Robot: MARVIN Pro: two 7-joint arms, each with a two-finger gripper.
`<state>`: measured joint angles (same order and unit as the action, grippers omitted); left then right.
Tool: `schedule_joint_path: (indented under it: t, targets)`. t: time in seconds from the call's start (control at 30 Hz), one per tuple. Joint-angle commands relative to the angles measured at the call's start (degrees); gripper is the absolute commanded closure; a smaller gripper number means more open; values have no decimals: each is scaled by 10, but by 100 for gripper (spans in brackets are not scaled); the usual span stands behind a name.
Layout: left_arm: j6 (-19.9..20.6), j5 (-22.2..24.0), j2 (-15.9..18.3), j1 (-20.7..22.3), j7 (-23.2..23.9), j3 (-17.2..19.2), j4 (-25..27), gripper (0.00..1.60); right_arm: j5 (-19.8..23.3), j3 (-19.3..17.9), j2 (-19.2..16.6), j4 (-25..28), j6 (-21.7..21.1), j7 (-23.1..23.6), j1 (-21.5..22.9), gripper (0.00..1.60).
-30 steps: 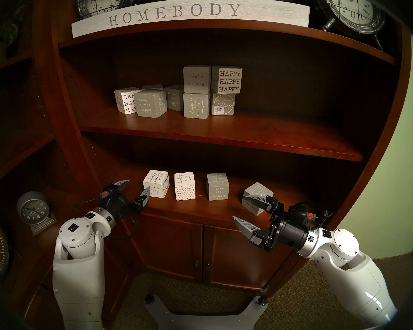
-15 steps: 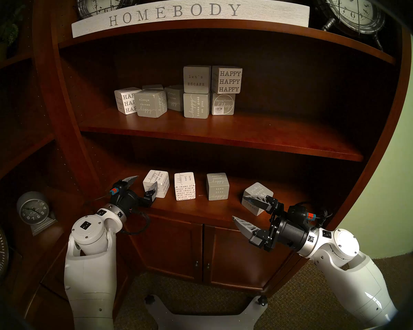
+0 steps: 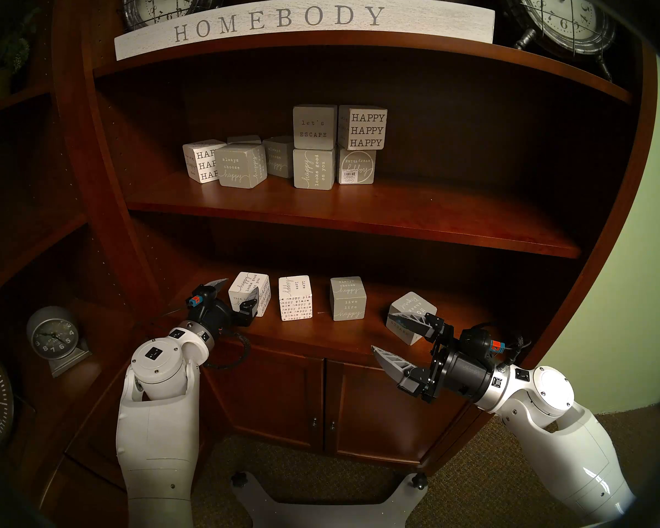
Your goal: Stack four cubes vertically into two groups
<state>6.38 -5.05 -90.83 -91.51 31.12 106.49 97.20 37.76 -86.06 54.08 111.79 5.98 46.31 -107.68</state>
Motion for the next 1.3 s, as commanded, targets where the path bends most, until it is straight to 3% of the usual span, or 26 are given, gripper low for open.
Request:
schedule_joint_path:
  t: [0.0, 0.37, 1.27]
  targets:
    - [-6, 1, 0, 22, -4, -3, -4, 0, 2, -1, 0, 7, -1, 1, 1, 0]
    - [-2, -29, -10, 24, -32, -23, -8, 0, 2, -1, 0, 7, -1, 1, 1, 0]
    - [-14, -36, -15, 51, -59, -20, -64, 0, 1, -1, 0, 7, -1, 1, 1, 0]
